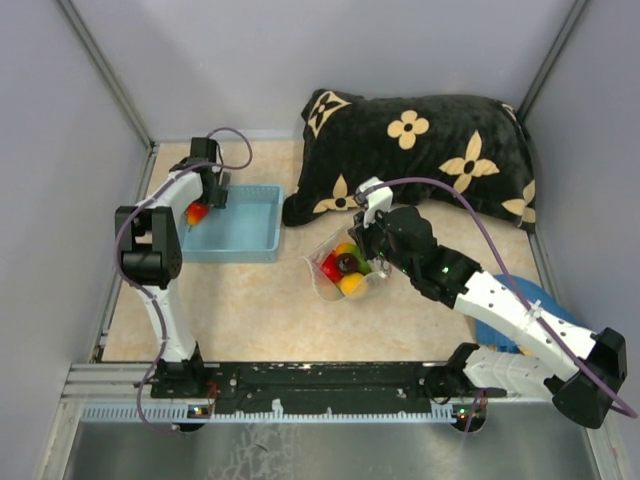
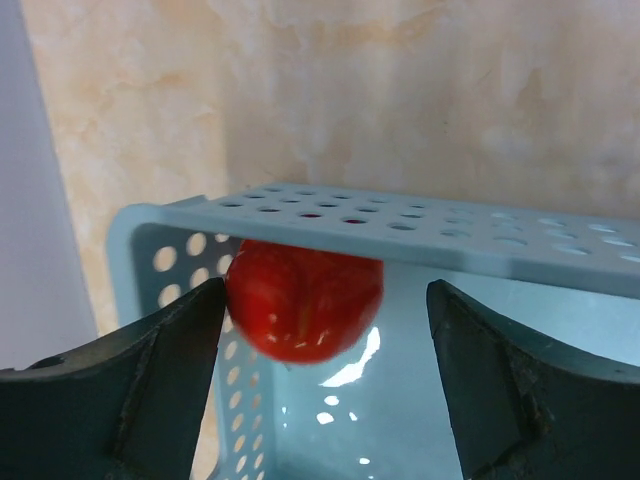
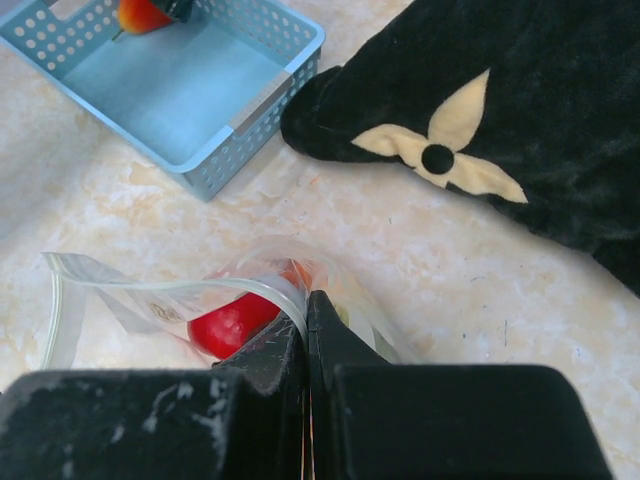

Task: Place the food in the zip-top bag and seal the zipper
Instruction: Pick up the fake fruit from the bin.

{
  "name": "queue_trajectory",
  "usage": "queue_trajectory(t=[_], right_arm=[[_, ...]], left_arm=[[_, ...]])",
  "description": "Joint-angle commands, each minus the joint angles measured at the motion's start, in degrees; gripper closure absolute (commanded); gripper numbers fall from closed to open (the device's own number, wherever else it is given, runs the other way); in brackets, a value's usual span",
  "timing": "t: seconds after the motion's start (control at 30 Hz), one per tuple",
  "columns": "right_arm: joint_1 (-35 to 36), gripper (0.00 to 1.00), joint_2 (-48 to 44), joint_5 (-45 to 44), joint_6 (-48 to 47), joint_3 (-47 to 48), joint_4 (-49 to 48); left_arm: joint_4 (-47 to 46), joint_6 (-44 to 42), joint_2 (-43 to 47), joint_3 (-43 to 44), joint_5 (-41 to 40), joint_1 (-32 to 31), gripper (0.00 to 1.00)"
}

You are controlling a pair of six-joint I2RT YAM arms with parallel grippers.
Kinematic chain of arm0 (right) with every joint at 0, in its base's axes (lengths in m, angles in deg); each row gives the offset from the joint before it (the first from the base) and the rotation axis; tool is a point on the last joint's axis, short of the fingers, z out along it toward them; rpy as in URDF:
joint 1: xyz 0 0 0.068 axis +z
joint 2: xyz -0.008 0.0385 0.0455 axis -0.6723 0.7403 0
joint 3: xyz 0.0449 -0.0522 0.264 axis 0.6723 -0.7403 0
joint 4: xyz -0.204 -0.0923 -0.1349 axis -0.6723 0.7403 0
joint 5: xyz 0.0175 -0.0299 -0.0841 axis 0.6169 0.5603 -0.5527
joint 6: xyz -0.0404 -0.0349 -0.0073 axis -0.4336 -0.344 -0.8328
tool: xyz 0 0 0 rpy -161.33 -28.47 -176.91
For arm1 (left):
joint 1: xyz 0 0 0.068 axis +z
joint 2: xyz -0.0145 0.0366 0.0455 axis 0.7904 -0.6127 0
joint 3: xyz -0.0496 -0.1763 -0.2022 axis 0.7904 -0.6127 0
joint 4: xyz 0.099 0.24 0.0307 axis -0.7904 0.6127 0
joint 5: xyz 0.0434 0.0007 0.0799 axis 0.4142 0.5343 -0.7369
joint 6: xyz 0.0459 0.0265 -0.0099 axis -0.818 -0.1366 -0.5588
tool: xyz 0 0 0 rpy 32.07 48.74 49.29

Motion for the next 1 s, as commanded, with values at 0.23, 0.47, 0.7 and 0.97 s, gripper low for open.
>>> queue_trajectory(t=[0.23,0.47,0.7,0.97], right_arm=[[-0.1,1.0,-0.9,0.5,-0.2,1.1,-4.6],[-0.1,1.0,-1.8,-0.2,0.0,1.2,-4.2],[-0.1,1.0,-1.2,-1.1,0.2,2.0,-3.4],[-0.1,1.0,-1.7,-1.4,0.3,2.9,-2.3]], left_arm=[[0.9,1.1,-3.5,1.1,3.7,-0.1,0.24],[2.6,3.6,-0.7,1.2,7.1,-0.2,0.47],[5.6,12.7,6.5,1.2,15.6,-0.6,0.47],[1.9,20.1,22.4,-9.2,22.4,-3.0,0.47]])
